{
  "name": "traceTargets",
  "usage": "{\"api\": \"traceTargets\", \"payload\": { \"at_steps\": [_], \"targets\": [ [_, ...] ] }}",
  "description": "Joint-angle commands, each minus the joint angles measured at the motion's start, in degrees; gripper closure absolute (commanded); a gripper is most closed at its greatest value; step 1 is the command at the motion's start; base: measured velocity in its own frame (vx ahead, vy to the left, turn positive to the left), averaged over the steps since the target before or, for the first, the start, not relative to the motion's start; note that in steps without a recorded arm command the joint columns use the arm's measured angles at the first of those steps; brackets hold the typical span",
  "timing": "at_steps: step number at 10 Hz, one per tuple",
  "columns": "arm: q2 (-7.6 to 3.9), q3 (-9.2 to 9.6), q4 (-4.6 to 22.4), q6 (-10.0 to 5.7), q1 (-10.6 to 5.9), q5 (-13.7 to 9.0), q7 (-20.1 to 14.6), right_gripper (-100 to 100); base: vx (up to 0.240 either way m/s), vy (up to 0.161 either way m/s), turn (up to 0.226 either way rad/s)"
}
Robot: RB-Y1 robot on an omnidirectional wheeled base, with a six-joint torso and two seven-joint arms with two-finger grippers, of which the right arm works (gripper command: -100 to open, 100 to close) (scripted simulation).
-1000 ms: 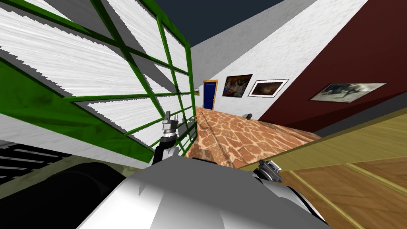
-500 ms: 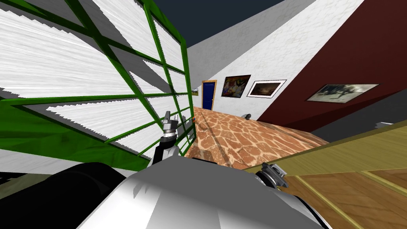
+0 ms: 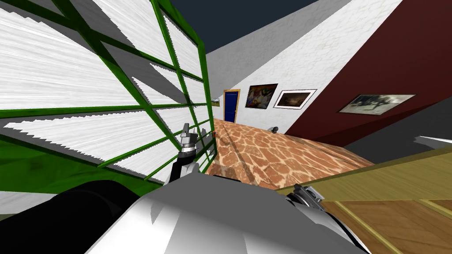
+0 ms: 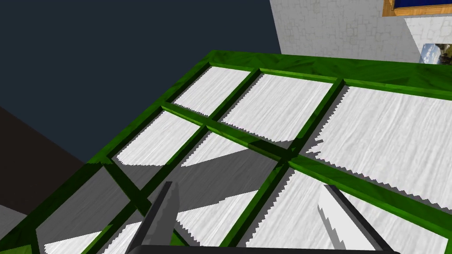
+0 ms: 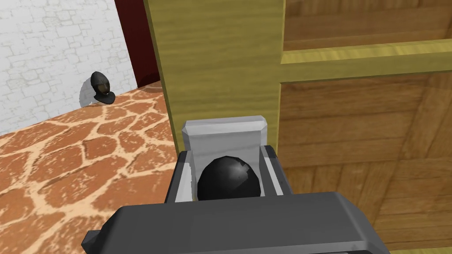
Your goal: Push the door open
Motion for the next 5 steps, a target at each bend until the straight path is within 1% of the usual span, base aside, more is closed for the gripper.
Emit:
{"api": "traceTargets", "payload": {
  "at_steps": [1,3,5],
  "targets": [
    [-0.16,-0.55,-1.11,0.04,0.53,-1.00,0.23,100,0.104,-0.068,-0.059],
    [-0.29,-1.04,-1.67,0.08,1.00,-1.89,0.43,100,0.131,-0.132,-0.041],
    [-0.45,-1.61,-1.95,0.12,1.54,-2.90,0.66,100,0.159,-0.127,-0.048]
  ]
}}
